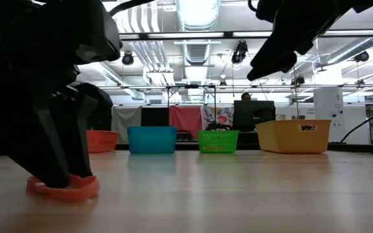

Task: Sort rubber bands into baskets
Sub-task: Put the orange rubber band into the green bin

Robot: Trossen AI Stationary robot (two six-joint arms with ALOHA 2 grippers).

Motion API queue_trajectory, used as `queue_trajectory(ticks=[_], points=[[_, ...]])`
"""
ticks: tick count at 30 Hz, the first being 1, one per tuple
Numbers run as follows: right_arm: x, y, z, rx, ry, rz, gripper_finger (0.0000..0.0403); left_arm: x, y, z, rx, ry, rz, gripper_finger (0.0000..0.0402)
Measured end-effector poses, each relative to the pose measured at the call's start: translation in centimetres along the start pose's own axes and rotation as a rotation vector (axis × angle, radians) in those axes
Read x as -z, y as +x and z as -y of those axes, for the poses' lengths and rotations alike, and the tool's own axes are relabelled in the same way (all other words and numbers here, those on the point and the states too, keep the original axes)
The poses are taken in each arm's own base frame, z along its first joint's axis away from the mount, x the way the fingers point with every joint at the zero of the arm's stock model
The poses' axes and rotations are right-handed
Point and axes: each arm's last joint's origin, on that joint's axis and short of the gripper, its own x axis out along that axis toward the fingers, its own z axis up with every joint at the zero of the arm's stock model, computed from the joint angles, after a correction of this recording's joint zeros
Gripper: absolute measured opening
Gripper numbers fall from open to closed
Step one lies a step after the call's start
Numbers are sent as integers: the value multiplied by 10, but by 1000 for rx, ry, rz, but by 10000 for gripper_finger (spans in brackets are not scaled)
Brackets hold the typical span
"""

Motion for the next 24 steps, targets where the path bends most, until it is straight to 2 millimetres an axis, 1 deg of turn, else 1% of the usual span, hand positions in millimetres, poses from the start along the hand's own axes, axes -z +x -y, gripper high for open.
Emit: queue_trajectory(ticks=[4,5,8,12,16,18,21,24], points=[[1,0,-3,-8,-13,-1,256,0,0,0,-1,-28,-2,25],[1,0,-3,-8,-18,1,256,0,1,0,-1,-37,-4,13],[5,2,-2,-14,-23,22,256,-2,-1,1,-14,-49,12,8],[15,8,-1,-29,-35,74,256,-7,-6,6,-66,-10,55,1],[22,11,-3,-63,-62,164,256,-26,-22,10,-102,11,163,0],[24,11,-4,-85,-76,215,256,-35,-29,8,-129,19,203,0],[25,11,-7,-105,-100,270,256,-47,-38,-1,-220,42,246,0],[25,10,-9,-127,-107,298,256,-65,-50,-11,-285,63,311,0]])
